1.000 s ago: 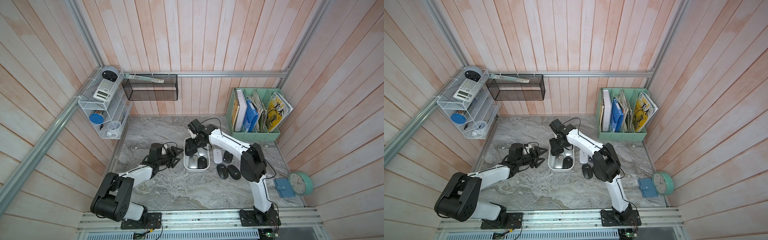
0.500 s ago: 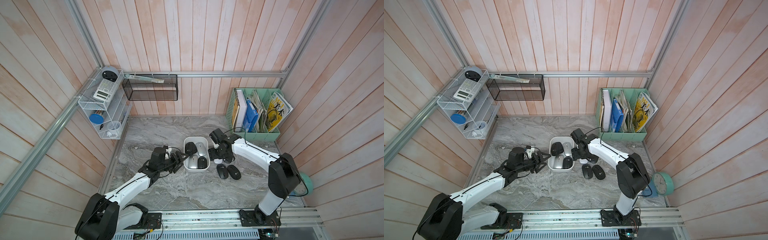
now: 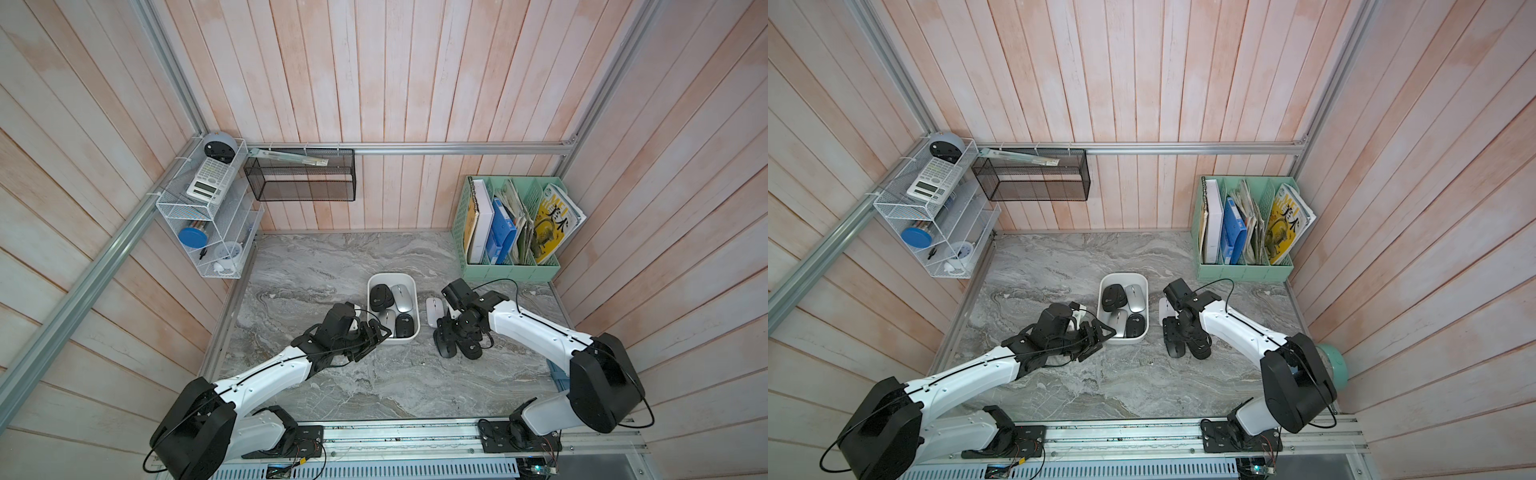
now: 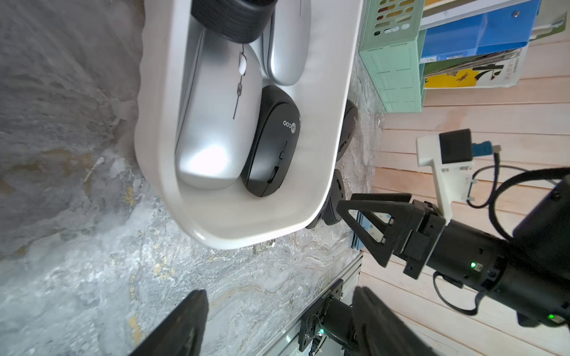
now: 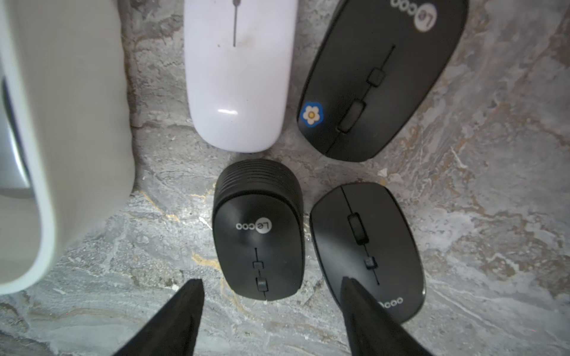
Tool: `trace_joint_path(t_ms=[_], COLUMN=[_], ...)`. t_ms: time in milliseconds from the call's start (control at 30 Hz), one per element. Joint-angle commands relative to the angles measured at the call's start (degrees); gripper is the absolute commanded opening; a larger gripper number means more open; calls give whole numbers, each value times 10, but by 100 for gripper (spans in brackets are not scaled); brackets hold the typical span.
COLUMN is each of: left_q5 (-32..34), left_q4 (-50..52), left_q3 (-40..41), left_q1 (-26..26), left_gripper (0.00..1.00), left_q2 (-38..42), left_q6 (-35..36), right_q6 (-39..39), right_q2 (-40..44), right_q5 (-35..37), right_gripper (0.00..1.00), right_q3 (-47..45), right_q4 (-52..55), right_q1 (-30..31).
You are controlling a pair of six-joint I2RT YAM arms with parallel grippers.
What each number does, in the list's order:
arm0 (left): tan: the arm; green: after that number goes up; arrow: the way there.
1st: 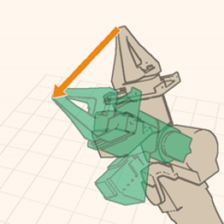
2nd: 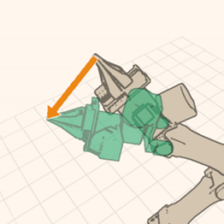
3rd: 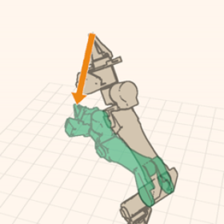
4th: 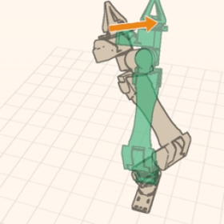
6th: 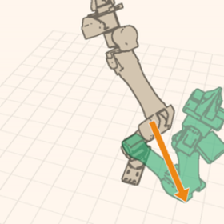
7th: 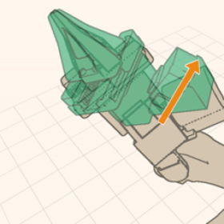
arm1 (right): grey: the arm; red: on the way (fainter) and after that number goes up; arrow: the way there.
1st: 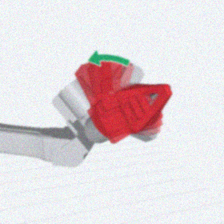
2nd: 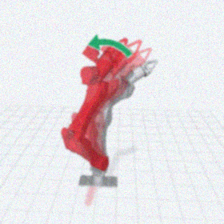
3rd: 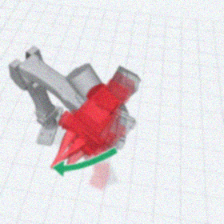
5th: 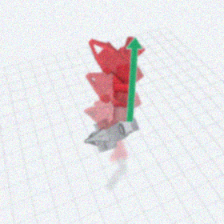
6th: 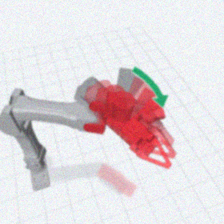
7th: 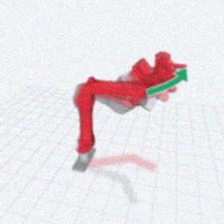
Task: Put the mouse in the storage box
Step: Move the mouse to the center of the board.
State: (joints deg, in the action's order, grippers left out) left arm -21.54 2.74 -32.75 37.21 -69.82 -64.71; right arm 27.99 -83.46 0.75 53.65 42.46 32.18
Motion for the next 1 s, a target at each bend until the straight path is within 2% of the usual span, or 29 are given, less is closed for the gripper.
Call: trace_joint_path(t_ms=[0,367,600,733,833,967], left_q5=[13,0,-13,-21,-26,-21], left_q4=[-21,-15,-9,-17,-65,-65], left_q3=[-1,-7,-14,-17,8,21], left_q1=[2,3,37,51,52,52], left_gripper=[79,79,79,79,80,80], left_q2=[-5,-12,-37,-53,-40,-34], left_q6=[0,3,9,13,-9,-9], right_q6=[20,40,41,29,11,-15], right_q2=[24,63,67,69,71,44], right_q5=[-12,-28,-45,-54,-64,-70], right_gripper=[77,77,80,81,81,83], right_q3=[-19,-78,-97,-94,-97,-91], right_q4=[-10,-30,-35,-47,-61,-78], right_q1=[-8,-31,-34,-34,-34,-34])
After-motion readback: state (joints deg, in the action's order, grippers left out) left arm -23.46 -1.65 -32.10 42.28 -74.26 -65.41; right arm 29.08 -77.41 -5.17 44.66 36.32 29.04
